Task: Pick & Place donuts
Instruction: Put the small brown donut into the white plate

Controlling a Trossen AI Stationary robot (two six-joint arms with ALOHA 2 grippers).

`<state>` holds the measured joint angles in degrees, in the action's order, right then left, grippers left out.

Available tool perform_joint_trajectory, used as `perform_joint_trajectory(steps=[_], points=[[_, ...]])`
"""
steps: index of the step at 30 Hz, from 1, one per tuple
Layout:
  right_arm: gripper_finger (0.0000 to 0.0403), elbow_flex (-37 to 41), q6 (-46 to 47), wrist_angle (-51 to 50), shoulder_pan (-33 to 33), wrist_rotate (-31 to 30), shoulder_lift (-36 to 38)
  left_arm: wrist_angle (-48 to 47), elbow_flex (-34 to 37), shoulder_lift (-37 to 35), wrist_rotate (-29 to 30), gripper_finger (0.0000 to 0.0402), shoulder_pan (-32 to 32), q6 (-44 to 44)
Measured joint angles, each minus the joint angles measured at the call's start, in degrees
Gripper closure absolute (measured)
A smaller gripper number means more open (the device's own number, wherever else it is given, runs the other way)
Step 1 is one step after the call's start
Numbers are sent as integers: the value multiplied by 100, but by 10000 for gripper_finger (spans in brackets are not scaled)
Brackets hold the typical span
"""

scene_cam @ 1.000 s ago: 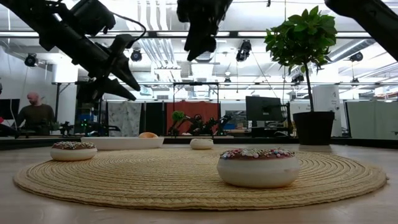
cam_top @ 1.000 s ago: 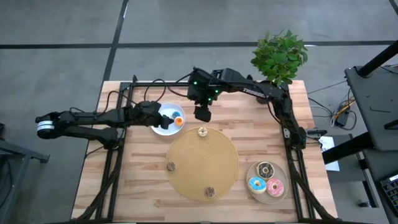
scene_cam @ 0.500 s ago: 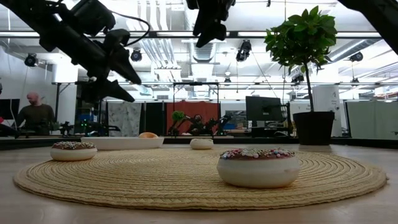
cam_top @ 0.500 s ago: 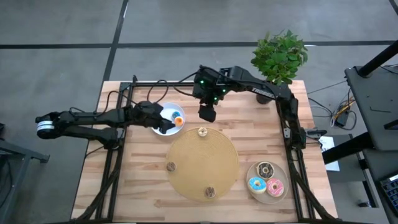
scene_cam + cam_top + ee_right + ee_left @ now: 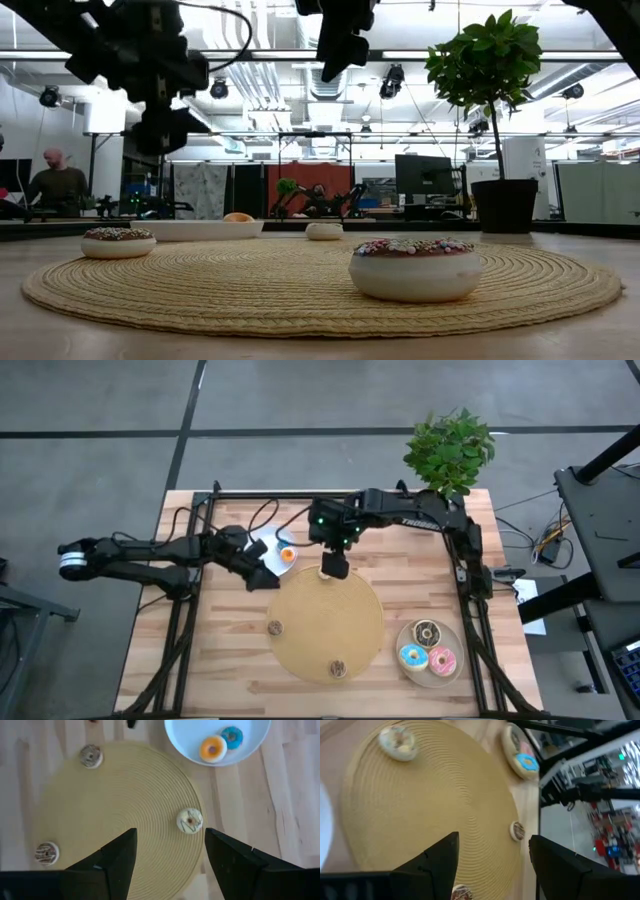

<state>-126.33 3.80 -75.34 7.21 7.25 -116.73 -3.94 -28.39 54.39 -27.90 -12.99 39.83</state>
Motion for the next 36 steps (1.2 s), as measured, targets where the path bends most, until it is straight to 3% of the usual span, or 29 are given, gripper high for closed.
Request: perform_joint_trajectory(steps=[6, 13, 20, 28, 36], points=[[179, 119, 276, 4, -215, -155, 0, -30, -100, -2, -136, 189, 380, -574], [179, 234, 491, -41, -449, -149, 0, -111, -243, -2, -175, 189, 912, -649], [179, 555, 520, -1, -708, -146, 0, -138, -342, -2, 288, 189, 1385, -549], [179, 920, 686, 189, -817, -151, 0, -258, -345, 0, 678, 189, 1449, -382], [179, 1201, 1492, 228, -794, -1027, 9, -256, -345, 0, 1035, 189, 1449, -380]])
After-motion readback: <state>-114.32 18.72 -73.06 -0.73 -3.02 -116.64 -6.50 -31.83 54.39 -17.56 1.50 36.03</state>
